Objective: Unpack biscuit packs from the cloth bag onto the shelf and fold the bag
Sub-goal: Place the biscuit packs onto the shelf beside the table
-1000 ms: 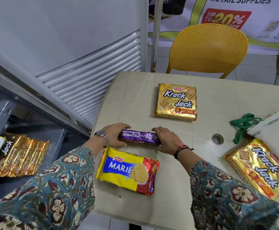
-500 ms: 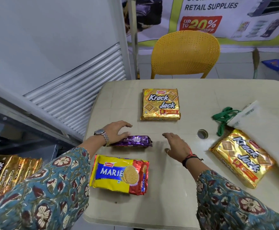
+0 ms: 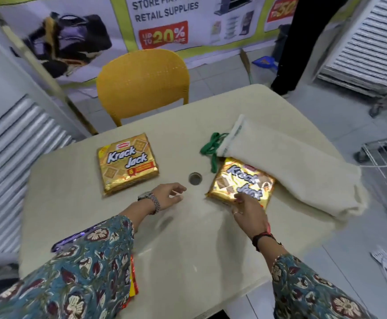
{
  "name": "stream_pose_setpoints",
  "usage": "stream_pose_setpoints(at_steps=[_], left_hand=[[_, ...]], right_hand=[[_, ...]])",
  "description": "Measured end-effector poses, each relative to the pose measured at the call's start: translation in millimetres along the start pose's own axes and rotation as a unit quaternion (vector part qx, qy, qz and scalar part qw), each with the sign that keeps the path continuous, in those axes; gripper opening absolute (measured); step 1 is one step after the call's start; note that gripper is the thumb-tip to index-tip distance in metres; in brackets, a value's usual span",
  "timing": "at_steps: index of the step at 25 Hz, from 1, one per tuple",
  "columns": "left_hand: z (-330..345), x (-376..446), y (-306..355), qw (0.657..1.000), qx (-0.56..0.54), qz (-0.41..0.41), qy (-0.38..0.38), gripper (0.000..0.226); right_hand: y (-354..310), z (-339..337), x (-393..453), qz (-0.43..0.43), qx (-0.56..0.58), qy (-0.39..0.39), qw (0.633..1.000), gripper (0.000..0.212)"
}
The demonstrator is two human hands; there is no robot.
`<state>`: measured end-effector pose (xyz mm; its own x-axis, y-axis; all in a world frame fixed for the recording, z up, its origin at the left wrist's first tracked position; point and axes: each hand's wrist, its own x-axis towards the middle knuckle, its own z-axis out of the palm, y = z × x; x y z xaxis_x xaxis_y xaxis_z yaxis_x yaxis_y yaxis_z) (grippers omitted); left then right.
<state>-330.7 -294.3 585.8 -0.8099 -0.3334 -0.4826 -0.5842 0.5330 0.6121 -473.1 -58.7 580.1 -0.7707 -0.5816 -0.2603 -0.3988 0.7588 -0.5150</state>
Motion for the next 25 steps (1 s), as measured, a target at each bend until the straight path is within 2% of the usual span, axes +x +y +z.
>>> stream_pose_setpoints(at_steps=[3,6,8,10,11,13,14,17,23,25], left_hand=[[32,36,37,0.996,-0.073,-0.049,-0.006,0.041],[60,62,66,0.987,-0.128,-0.1,-0.01,0.05],[73,72,73,0.981,-0.146,-0.124,0.023,0.057],[81,79,72,0.974,-0.166,-0.145,0.043,0.061],[84,80,69,0.971,-0.174,-0.157,0.044,0.066],[84,83,64,0.967,-0.179,-0.174,0.042,0.07],[82,81,64,0.968,-0.183,-0.17,0.04,0.065],[74,67,65,0.962,-0.212,-0.169,0.021,0.045],[61,-6,27,0.951,-0.227,-0.205,-0.035,0.044],[53,-34,12,0.948,-0.24,-0.205,-0.025,0.043]], right_hand=[[33,-15,6,0.106,0.084,0.084,0.987,0.038],[61,-22,18,0.197,0.164,0.102,0.961,0.055],[75,-19,31,0.281,0.275,0.06,0.918,0.058],[82,-17,37,0.343,0.414,0.001,0.843,0.046],[82,-18,38,0.352,0.449,-0.018,0.821,0.04],[85,-19,39,0.343,0.467,-0.036,0.814,0.03],[85,-22,38,0.336,0.471,-0.049,0.814,0.03],[88,-23,33,0.323,0.476,-0.097,0.813,0.044],[58,-5,0,0.276,0.482,-0.177,0.812,0.068],[33,-1,-13,0.258,0.481,-0.186,0.817,0.064]])
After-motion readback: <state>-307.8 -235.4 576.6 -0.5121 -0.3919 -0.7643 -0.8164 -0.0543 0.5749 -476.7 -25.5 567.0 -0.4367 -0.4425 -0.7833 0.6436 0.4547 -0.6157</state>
